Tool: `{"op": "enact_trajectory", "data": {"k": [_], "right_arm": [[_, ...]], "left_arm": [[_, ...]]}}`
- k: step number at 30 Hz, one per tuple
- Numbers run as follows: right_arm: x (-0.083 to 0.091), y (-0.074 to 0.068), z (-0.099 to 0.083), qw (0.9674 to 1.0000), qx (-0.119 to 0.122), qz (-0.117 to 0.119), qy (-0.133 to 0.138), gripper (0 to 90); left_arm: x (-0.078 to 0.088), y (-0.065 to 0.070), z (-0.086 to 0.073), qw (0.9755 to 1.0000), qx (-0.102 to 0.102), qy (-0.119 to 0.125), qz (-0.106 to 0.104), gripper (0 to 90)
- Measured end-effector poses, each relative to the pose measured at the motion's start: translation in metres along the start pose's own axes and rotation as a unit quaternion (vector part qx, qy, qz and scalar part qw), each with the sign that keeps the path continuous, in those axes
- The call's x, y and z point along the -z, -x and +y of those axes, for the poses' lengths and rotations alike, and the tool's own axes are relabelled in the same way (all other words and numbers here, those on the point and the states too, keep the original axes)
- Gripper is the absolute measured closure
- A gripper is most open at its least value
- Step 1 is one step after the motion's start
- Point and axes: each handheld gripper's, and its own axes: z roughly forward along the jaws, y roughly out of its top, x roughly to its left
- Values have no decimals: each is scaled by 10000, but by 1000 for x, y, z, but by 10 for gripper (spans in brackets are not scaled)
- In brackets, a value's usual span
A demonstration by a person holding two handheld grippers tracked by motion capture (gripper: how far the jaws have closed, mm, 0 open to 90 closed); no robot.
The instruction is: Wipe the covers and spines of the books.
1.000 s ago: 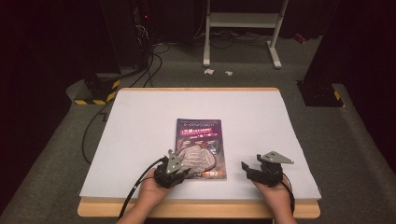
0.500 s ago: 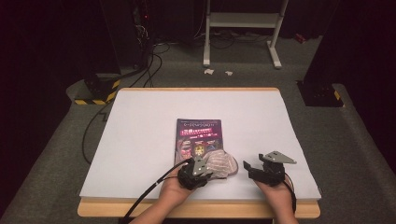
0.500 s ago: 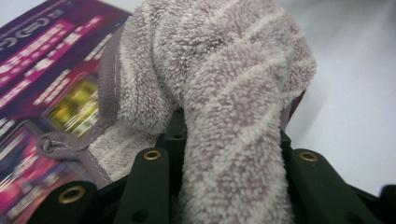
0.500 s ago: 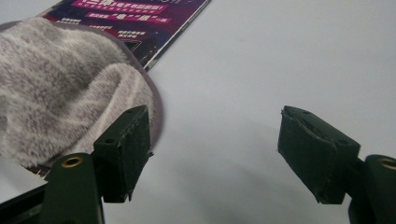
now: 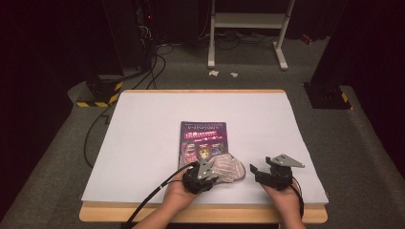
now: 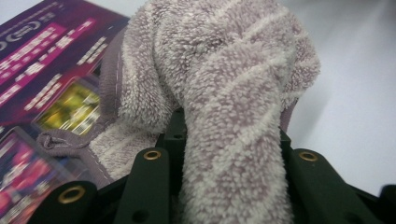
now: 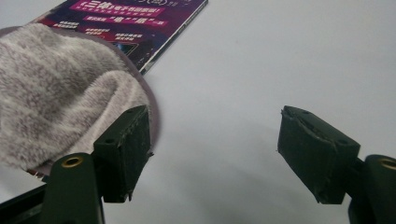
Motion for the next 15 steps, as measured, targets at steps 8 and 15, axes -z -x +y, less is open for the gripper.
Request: {"op": "enact_trajectory", "data": {"k": [8, 15], "right_arm": [[-1, 0, -1, 10000, 13, -7, -27, 257], [-1, 0, -1, 10000, -7, -16, -24, 257]], "left_arm": [[25, -27, -26, 9993, 262, -13, 264, 641], [39, -44, -42, 9979, 468, 5, 453, 642]]}}
